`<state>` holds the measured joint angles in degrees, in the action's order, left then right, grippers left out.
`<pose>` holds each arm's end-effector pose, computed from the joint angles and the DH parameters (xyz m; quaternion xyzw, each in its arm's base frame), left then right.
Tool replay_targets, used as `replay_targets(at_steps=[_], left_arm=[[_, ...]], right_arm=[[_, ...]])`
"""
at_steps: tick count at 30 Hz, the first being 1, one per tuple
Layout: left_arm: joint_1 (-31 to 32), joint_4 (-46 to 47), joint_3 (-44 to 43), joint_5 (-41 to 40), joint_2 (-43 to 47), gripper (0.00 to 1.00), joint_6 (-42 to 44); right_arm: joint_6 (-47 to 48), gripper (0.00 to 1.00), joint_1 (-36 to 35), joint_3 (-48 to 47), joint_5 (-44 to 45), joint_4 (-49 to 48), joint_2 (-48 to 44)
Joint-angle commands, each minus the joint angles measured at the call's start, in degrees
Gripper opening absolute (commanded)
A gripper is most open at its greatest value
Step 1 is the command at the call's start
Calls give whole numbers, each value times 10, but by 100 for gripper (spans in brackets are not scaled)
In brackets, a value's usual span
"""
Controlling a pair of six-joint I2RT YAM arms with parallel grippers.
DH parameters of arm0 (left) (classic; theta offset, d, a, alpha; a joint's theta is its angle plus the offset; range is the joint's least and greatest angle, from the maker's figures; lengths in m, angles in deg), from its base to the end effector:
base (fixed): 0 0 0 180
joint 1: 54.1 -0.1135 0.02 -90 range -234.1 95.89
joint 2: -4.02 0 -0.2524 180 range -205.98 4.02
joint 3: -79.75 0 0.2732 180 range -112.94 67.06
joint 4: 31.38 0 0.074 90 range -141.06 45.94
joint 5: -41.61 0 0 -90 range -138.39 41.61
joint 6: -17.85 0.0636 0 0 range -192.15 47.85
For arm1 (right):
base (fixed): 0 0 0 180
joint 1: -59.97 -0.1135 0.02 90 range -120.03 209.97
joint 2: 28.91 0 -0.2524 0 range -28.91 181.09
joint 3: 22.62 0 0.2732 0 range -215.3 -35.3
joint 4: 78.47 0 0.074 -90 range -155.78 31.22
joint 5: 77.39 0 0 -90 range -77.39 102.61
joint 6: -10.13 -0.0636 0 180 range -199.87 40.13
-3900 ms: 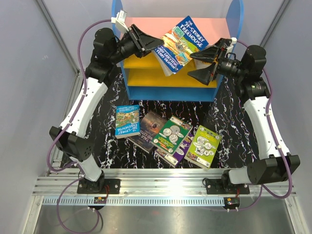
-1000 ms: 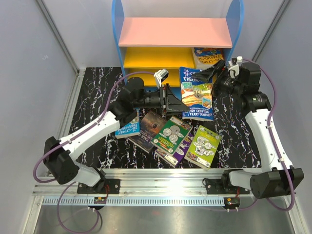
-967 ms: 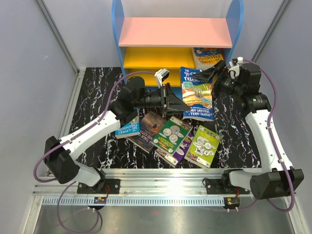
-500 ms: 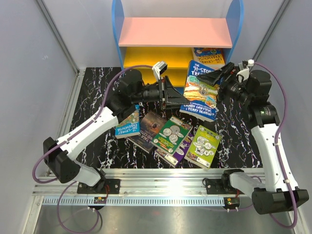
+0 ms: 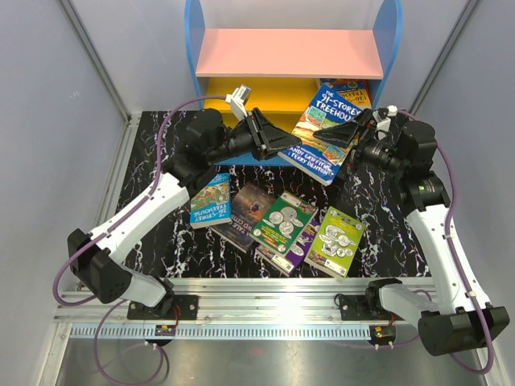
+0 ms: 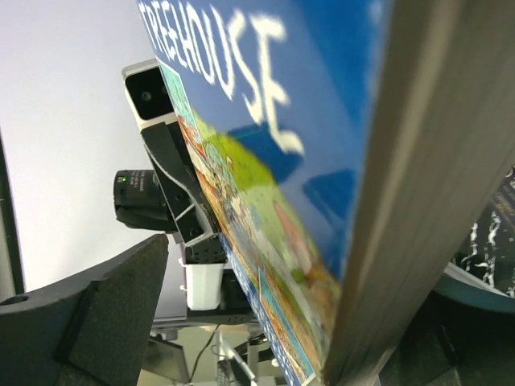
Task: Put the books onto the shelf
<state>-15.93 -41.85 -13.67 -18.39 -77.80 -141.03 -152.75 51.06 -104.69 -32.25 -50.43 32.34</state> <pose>0.2797 -0.2603 0.4208 -0.0009 0.7010 -0.6623 0.2643 0.2619 0.0865 0.4169 0.1534 0.7218 0.6165 0.2746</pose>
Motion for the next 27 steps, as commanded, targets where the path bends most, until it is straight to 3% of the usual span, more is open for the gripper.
replay_targets(at_steps=[1,11,18,27], left_arm=[[-5,47,-38,-49,15,0,22],[-6,-21,-75,-142,11,0,23],[-4,-61,-83,-174,2,0,17],[1,-58,-77,-170,-3,0,14]], right_arm=[[-65,100,-8,7,-49,-101,-14],[-115,99,-7,62,23,-113,-72],[-161,87,-7,134,83,-137,-148],[-140,85,-8,90,79,-133,-106]])
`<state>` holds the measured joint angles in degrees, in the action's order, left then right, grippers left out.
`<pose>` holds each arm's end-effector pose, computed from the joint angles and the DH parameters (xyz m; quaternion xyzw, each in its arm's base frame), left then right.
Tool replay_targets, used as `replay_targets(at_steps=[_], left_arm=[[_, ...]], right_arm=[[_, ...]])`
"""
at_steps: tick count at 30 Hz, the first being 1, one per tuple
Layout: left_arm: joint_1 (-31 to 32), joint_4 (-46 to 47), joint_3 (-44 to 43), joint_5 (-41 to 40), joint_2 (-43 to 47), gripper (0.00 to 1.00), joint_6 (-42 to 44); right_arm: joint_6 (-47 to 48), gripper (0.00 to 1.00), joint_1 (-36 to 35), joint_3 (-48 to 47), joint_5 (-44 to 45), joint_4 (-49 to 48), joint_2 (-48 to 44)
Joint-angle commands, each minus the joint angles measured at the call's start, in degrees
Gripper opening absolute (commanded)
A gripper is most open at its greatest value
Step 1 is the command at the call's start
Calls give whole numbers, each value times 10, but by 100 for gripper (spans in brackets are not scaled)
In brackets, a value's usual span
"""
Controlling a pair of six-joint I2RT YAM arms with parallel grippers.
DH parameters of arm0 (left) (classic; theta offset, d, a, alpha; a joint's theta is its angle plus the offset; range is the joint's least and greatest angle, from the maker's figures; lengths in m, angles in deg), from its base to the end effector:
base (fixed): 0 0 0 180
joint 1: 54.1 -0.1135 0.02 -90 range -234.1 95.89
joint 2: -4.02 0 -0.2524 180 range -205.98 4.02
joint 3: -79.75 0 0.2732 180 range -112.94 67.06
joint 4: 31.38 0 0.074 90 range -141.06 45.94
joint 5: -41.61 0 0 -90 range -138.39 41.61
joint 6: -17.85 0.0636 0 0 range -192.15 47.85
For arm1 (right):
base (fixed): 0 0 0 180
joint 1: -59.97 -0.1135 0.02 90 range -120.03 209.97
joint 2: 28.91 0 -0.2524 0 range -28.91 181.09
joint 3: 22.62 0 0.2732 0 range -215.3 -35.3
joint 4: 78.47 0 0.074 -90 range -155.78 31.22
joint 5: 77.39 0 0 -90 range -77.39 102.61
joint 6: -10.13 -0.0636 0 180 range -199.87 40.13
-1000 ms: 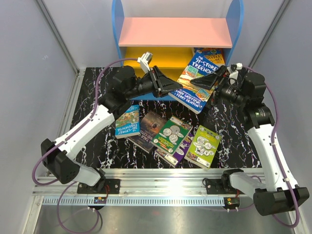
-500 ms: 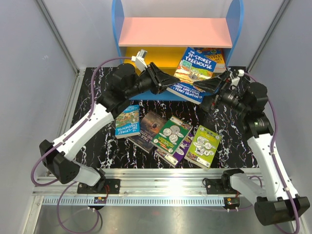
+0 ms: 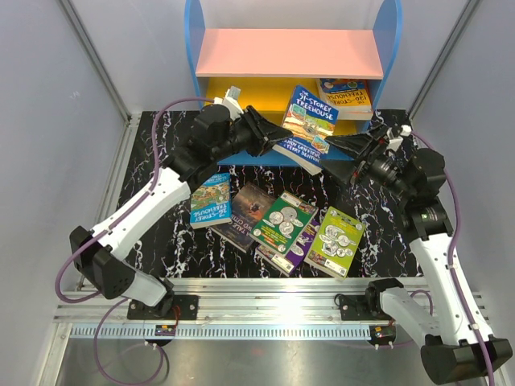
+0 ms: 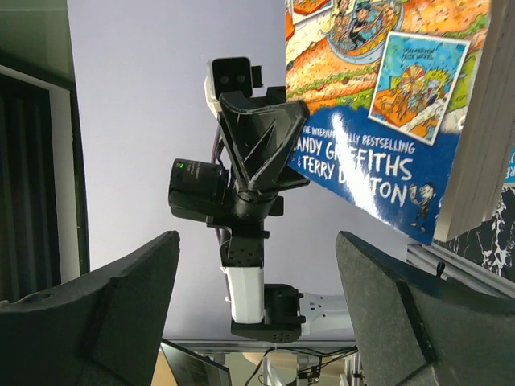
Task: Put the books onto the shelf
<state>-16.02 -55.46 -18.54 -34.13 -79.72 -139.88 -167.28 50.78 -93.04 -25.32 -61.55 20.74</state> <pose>0.2979 -0.2533 0.4106 -0.1163 0.7528 -0.5684 0.3110 0.2266 0.0763 0.4111 0.2232 0.6509 0.6634 0.2938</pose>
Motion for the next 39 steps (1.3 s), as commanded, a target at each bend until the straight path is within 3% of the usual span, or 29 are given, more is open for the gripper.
replay_targets(at_steps=[1,5,8,11,18,29,39], left_arm=[[3,75,-33,-15,17,0,4],[-3,65,-82,-14,3,0,1],[-11,56,-114,-5,-5,0,-8],[-20,48,-140,3,1,0,-19],[-22,127,-109,50,5,0,-97],[-18,155,-72,62,23,0,-122],[-16,232,-51,68,19,0,-187]], right_arm=[[9,85,-5,-28,6,-19,13],[76,85,-5,-51,-16,86,22],[188,88,-5,-108,34,245,16],[245,91,-4,-142,65,314,20],[202,93,-4,-115,54,235,30],[132,96,-5,-90,37,44,37],[117,96,-5,-67,42,23,44]])
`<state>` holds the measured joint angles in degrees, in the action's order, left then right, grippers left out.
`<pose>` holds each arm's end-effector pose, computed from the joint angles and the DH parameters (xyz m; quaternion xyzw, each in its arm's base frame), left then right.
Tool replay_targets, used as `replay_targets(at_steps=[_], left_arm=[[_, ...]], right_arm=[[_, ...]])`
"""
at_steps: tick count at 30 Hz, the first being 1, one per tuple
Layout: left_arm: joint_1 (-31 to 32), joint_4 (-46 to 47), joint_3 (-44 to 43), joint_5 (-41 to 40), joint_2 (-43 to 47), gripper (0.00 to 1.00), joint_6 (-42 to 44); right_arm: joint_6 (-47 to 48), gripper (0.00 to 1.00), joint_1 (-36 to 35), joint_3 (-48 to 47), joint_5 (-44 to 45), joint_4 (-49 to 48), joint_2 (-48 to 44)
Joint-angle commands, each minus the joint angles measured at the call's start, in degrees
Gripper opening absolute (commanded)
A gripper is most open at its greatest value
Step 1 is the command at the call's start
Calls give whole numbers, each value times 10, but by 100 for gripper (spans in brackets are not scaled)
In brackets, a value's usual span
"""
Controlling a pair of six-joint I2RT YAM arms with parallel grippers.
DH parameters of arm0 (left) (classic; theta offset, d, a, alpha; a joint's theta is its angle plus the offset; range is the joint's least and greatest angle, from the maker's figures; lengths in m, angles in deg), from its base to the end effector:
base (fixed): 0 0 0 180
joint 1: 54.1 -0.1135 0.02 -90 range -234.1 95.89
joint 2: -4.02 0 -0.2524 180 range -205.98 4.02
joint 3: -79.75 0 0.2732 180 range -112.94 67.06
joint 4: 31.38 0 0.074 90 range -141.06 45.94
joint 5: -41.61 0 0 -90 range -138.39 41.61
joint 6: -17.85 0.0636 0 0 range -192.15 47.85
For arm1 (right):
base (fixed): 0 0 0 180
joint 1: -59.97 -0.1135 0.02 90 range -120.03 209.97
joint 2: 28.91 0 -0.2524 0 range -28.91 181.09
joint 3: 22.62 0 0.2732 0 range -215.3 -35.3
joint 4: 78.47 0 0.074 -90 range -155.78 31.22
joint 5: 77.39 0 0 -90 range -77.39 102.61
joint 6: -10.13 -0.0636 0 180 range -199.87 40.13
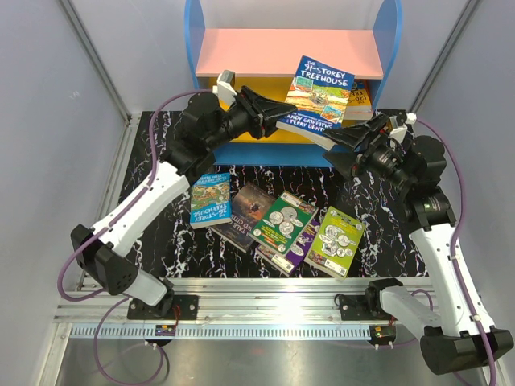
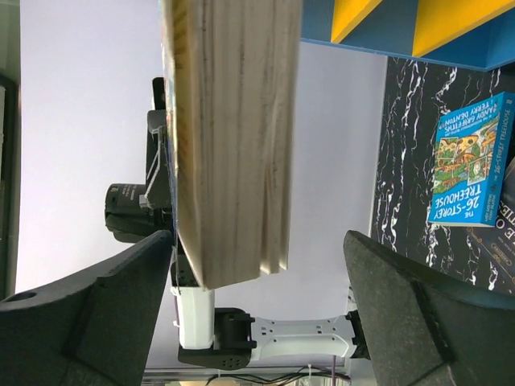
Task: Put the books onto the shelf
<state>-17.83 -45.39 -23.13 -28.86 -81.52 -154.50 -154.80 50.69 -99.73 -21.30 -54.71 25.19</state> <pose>0.3058 -0.2507 0.4543 -0.1512 0.6707 -0.6758 0.2658 0.2412 0.0754 0.4231 0.1969 0.6831 0.6045 0.3594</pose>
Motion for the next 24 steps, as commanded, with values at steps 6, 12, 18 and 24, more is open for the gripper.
replay_targets(at_steps=[6,12,18,24], left_arm=[[5,151,15,15,36,0,-58],[11,141,24,3,40,0,-48],[27,127,37,-22,48,0,-20],[68,94,38,-53,45,0,0]], right_arm=[[-11,81,-4,4,1,-80,16],[-14,39,-4,-5,2,-90,18],[-28,32,-4,2,6,-97,6],[-19,35,-4,-4,12,-80,6]])
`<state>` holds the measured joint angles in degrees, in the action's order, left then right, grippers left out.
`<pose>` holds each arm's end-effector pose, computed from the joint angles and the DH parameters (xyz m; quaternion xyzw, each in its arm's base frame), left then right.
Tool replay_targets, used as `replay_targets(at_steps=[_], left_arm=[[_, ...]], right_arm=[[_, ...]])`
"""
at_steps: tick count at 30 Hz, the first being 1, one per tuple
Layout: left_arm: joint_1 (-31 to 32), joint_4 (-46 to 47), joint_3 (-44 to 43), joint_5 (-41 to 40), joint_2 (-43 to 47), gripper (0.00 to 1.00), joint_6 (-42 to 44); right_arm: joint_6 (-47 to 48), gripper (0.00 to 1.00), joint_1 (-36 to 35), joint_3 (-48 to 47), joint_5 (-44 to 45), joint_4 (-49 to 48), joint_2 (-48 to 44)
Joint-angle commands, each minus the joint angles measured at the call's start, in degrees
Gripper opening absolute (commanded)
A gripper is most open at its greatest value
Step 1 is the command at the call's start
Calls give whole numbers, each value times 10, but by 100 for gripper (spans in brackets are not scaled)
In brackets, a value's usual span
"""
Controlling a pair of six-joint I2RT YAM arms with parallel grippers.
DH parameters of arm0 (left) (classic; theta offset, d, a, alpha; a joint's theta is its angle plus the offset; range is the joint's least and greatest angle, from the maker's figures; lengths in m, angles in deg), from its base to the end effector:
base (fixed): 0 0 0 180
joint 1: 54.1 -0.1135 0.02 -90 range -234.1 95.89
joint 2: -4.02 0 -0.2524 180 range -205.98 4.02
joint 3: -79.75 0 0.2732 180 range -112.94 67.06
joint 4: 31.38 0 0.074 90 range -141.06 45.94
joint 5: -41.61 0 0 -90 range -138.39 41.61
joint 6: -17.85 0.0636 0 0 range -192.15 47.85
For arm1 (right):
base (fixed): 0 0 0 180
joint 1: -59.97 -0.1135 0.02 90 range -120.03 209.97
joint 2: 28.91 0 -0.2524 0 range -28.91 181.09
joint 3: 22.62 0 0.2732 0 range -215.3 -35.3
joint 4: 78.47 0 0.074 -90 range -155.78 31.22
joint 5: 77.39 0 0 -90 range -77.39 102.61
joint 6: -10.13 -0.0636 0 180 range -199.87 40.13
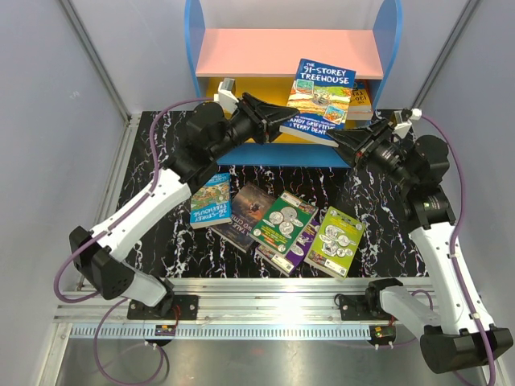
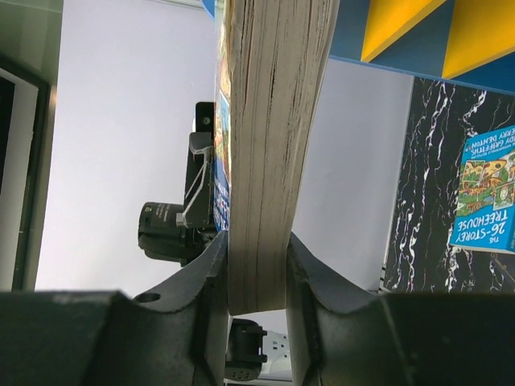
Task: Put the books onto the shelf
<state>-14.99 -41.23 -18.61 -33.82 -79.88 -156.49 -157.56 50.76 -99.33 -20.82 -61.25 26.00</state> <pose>0.2947 -0.2602 0.4436 -0.1726 0.6567 -0.6828 0.2696 0.2463 0.0754 0.4316 0.1908 0.6560 0.6256 0.3767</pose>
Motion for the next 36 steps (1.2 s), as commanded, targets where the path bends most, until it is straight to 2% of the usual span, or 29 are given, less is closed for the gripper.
replay_targets(at_steps=[1,11,14,18,19,21,25,31,33,36], left_arm=[[45,48,-6,-8,29,0,22],[89,4,12,-32,44,0,29],[98,-5,22,-40,51,0,30],[98,-17,30,-40,57,0,34],[98,-26,31,-38,58,0,41],[99,-54,27,-30,61,0,55],[96,-151,40,-35,84,0,106],[69,-232,83,2,116,17,168],[60,-249,99,-1,138,34,186],[38,-274,133,-1,172,51,206]], right_arm=[[10,35,-5,-7,11,-14,-2],[28,38,-4,-31,33,8,18],[32,33,-5,-33,36,7,20],[46,21,-4,-34,42,29,13],[50,10,-3,-36,49,48,7],[68,0,-1,-38,57,73,-1],[110,0,9,-54,77,171,-24],[132,0,16,-58,75,216,-40],[132,0,17,-61,74,215,-39],[131,0,17,-69,69,200,-28]])
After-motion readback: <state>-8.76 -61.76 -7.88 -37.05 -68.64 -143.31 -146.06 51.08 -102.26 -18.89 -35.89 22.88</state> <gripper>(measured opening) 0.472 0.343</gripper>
